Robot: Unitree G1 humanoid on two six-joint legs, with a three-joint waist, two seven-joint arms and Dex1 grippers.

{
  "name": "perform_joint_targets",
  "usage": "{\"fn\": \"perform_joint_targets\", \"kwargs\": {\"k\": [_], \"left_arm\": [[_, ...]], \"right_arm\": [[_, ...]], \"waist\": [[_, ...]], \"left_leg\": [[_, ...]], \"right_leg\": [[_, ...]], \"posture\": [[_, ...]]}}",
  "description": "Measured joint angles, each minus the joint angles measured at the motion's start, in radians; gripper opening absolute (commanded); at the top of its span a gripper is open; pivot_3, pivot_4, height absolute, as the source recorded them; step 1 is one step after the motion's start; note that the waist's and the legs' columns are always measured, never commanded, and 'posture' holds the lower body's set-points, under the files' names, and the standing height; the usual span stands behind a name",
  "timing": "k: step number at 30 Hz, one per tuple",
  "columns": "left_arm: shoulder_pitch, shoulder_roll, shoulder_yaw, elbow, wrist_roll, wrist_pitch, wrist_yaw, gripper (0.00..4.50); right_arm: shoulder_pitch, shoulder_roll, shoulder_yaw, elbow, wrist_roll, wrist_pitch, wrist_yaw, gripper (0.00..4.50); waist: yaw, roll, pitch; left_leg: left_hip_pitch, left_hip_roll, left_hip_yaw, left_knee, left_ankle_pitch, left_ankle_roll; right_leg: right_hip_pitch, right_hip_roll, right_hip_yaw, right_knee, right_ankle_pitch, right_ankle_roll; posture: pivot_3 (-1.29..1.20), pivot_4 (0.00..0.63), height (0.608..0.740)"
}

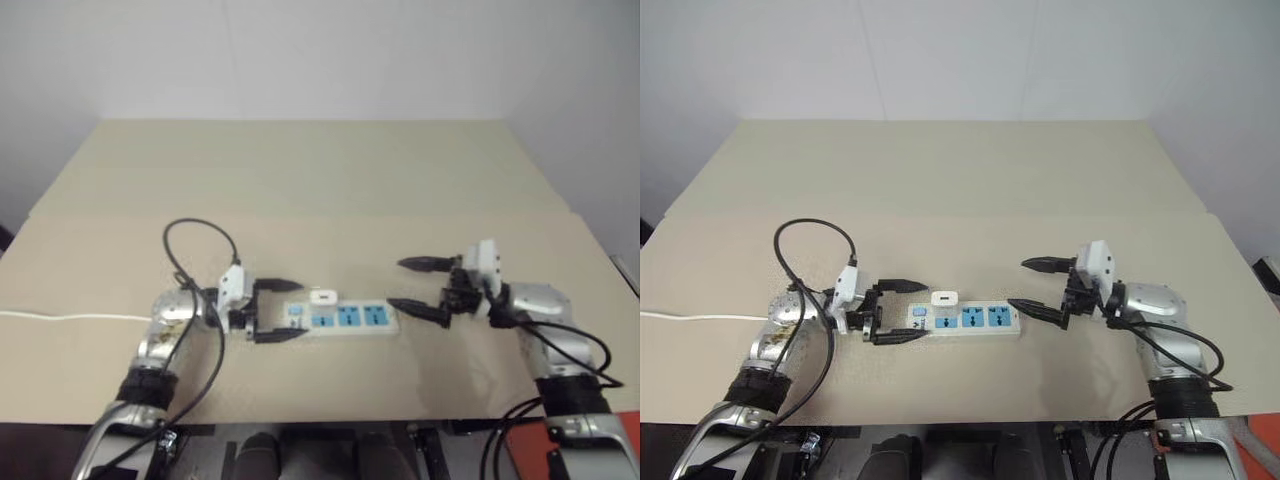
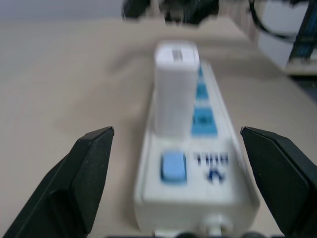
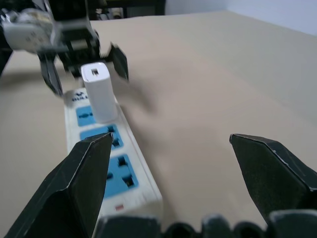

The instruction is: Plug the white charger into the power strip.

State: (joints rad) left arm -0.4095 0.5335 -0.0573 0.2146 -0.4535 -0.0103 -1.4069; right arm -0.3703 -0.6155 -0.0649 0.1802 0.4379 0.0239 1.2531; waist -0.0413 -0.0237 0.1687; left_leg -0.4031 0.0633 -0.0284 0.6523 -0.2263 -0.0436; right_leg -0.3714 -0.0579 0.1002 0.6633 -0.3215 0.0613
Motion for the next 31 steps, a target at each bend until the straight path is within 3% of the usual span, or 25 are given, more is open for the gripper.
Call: {"fn": "perform_joint_targets", "kwargs": {"k": [3, 6, 11, 18, 22, 31], "left_arm": [[0.015, 0.09, 0.06, -0.1, -0.099, 0.126, -0.025, 4.46], [0.038, 0.259, 0.11, -0.155, -0.131, 0.198, -0.101, 4.46], [0.077, 0.454, 0.143, -0.06, -0.075, 0.106, -0.193, 4.46], [0.013, 0.418, 0.199, 0.136, -0.002, -0.083, -0.142, 4.46], [0.015, 0.403, 0.212, 0.108, -0.016, -0.073, -0.13, 4.46], [0.169, 0.377, 0.22, -0.049, -0.027, 0.003, -0.09, 4.46]], "right_arm": [[0.017, -0.025, -0.027, 0.0, 0.003, 0.004, -0.001, 4.5], [0.04, -0.067, -0.053, -0.025, 0.021, 0.028, 0.006, 4.5], [0.105, -0.218, -0.087, -0.057, 0.043, 0.088, 0.068, 4.5], [0.189, -0.335, -0.133, -0.055, 0.008, 0.039, 0.141, 4.5], [0.219, -0.368, -0.164, -0.109, 0.018, 0.047, 0.142, 4.5], [0.299, -0.371, -0.174, -0.193, 0.018, 0.085, 0.13, 4.5]], "waist": [[-0.004, 0.001, 0.001], [-0.006, 0.003, 0.003], [0.005, 0.008, 0.007], [0.02, 0.007, 0.008], [0.019, 0.008, 0.008], [0.021, 0.008, 0.008]], "left_leg": [[0.001, 0.0, 0.0, -0.002, 0.0, 0.0], [0.002, 0.0, 0.0, -0.003, 0.0, 0.0], [0.001, 0.0, 0.0, -0.005, 0.0, 0.0], [-0.001, 0.0, 0.0, -0.006, 0.0, 0.0], [-0.001, 0.0, 0.0, -0.007, 0.0, 0.0], [0.0, 0.0, 0.001, -0.006, 0.0, 0.0]], "right_leg": [[0.0, 0.0, 0.0, 0.0, 0.0, 0.0], [0.0, 0.0, 0.0, -0.001, 0.0, 0.0], [-0.001, 0.0, 0.0, -0.004, -0.001, -0.001], [-0.002, 0.0, -0.001, -0.005, -0.001, -0.001], [-0.002, 0.0, -0.001, -0.005, -0.001, -0.001], [-0.002, 0.0, -0.001, -0.003, -0.001, -0.001]], "posture": [[0.0, 0.15, 0.74], [0.0, 0.15, 0.74], [0.0, 0.15, 0.74], [0.0, 0.15, 0.74], [0.0, 0.15, 0.74], [0.0, 0.15, 0.74]]}}
